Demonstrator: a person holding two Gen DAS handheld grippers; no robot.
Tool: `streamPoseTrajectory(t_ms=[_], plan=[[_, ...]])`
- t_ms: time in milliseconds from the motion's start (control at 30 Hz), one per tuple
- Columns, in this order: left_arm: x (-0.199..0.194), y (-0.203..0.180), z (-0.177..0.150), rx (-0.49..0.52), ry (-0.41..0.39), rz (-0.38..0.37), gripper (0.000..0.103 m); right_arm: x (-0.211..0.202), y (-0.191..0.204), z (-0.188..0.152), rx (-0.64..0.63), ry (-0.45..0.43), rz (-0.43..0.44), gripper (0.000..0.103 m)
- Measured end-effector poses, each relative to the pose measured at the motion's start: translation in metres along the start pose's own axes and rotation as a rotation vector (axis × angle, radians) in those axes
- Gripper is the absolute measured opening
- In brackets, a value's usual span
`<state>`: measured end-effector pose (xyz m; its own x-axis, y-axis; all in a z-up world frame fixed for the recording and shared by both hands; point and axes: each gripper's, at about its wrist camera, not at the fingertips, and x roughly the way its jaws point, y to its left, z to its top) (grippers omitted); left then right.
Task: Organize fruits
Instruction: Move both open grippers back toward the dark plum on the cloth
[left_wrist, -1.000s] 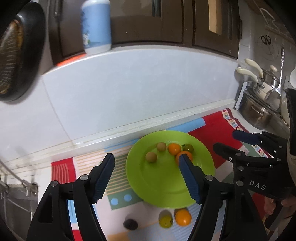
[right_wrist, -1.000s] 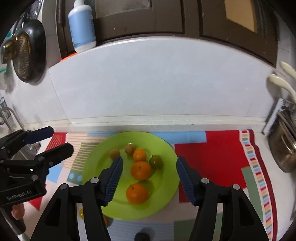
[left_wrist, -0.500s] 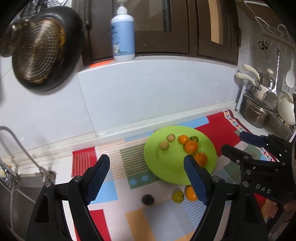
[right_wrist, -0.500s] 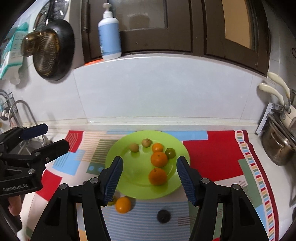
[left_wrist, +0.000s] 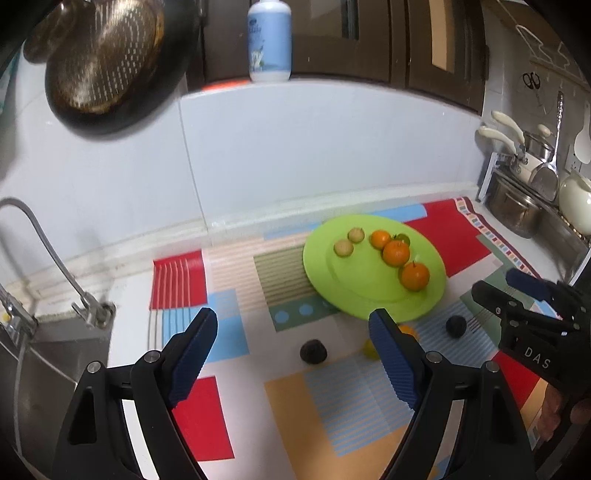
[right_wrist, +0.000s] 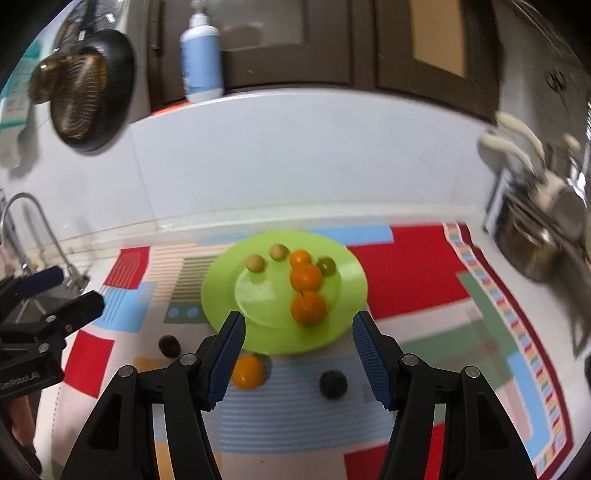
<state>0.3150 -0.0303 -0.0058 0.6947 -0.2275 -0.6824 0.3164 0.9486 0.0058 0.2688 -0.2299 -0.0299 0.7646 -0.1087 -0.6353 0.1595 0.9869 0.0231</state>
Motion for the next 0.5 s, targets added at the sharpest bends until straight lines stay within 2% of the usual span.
streamPoseTrajectory(t_ms=[133, 300, 500], plan=[[0.011, -0.004, -0.009, 0.029, 0.026, 0.027, 0.084, 0.01, -0.006, -0.017, 0.041, 0.049, -0.048, 0.061], [0.03, -0.008, -0.02, 0.032, 0.093, 0.004, 0.084, 0.021, -0.016, -0.033, 0.081, 0.097, -0.089, 0.061], [0.051, -0.012, -0.03, 0.047, 0.152, 0.012, 0.084, 0.032, -0.024, -0.043, 0.108, 0.145, -0.109, 0.061]])
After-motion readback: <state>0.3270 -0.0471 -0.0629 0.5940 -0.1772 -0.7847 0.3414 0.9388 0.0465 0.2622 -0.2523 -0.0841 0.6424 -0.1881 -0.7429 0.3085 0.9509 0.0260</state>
